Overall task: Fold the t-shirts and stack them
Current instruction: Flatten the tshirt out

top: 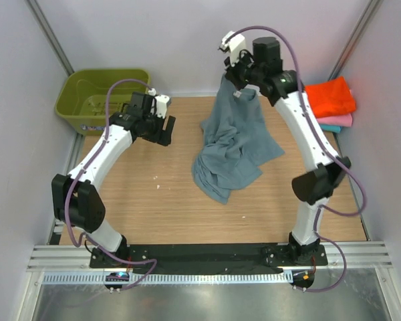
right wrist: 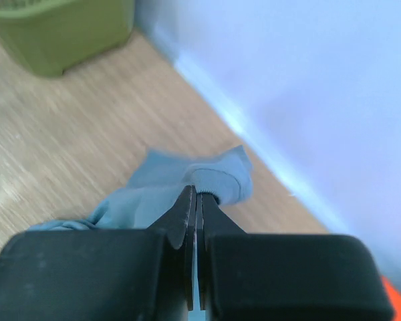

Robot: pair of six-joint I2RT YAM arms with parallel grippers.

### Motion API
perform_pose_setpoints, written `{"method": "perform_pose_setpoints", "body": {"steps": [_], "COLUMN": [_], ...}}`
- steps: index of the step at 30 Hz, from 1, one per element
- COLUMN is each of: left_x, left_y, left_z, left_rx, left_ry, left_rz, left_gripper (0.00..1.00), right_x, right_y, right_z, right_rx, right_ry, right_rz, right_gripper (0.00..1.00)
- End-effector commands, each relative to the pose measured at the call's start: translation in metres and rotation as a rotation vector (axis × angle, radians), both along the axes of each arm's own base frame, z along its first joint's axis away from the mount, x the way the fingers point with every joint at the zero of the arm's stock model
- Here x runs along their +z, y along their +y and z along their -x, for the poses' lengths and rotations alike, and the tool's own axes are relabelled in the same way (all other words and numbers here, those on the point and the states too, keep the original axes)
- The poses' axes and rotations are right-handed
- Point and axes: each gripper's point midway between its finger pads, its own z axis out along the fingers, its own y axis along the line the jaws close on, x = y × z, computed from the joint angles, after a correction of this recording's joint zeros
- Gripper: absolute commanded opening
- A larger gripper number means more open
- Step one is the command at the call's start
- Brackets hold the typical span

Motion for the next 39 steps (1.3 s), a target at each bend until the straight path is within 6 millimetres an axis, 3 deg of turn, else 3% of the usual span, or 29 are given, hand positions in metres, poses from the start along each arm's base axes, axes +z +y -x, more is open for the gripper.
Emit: {"method": "perform_pose_setpoints", "body": {"steps": [1,6,7,10,11,13,14,23,28,29,30,32,34,35,36,37,39], "left_x": [0.008,-0.011,-0.022,-0.04,-0.06,-0.067,-0.08,-0.116,-0.125,-0.123,-0.121,-0.101,-0.08,-0.047,-0.029,0.01,0.045], "left_y": [-0.054,-0.113,-0.128,-0.142,-0.144,-0.15,-0.151,-0.17,-0.179,-0.179,-0.176,-0.169,-0.155,-0.147,-0.14,-0.129,-0.119], "left_z": [0.013,0.033,0.036,0.026,0.023,0.018,0.017,0.026,0.029,0.028,0.031,0.031,0.034,0.032,0.038,0.044,0.052], "left_rx": [-0.148,-0.261,-0.279,-0.261,-0.243,-0.245,-0.233,-0.205,-0.205,-0.212,-0.216,-0.241,-0.25,-0.3,-0.328,-0.394,-0.464], "left_ry": [0.088,0.321,0.399,0.468,0.52,0.539,0.571,0.685,0.716,0.71,0.714,0.659,0.626,0.517,0.482,0.377,0.274], "left_rz": [0.224,0.453,0.508,0.556,0.558,0.568,0.562,0.603,0.605,0.608,0.602,0.585,0.577,0.554,0.521,0.476,0.431], "left_gripper": [0.77,0.76,0.75,0.74,0.74,0.73,0.73,0.7,0.42,0.33,0.14,0.0,0.0,0.0,0.0,0.0,0.0], "right_x": [0.065,0.11,0.119,0.129,0.128,0.132,0.136,0.158,0.174,0.177,0.18,0.182,0.188,0.191,0.194,0.199,0.204], "right_y": [-0.022,-0.042,-0.044,-0.053,-0.054,-0.06,-0.061,-0.083,-0.106,-0.108,-0.112,-0.116,-0.122,-0.125,-0.126,-0.135,-0.143], "right_z": [0.033,0.059,0.063,0.072,0.073,0.077,0.079,0.088,0.084,0.082,0.082,0.082,0.089,0.093,0.098,0.109,0.119], "right_rx": [-0.016,-0.059,-0.068,-0.094,-0.098,-0.118,-0.124,-0.198,-0.304,-0.317,-0.333,-0.347,-0.365,-0.37,-0.372,-0.397,-0.409], "right_ry": [-0.167,-0.228,-0.241,-0.259,-0.254,-0.259,-0.269,-0.318,-0.368,-0.374,-0.378,-0.382,-0.389,-0.394,-0.399,-0.408,-0.421], "right_rz": [0.052,0.05,0.039,0.037,0.039,0.043,0.042,0.078,0.082,0.072,0.066,0.06,0.049,0.042,0.036,0.03,0.017], "right_gripper": [0.01,0.01,0.01,0.01,0.01,0.01,0.01,0.01,0.01,0.01,0.01,0.01,0.01,0.01,0.01,0.01,0.01]}}
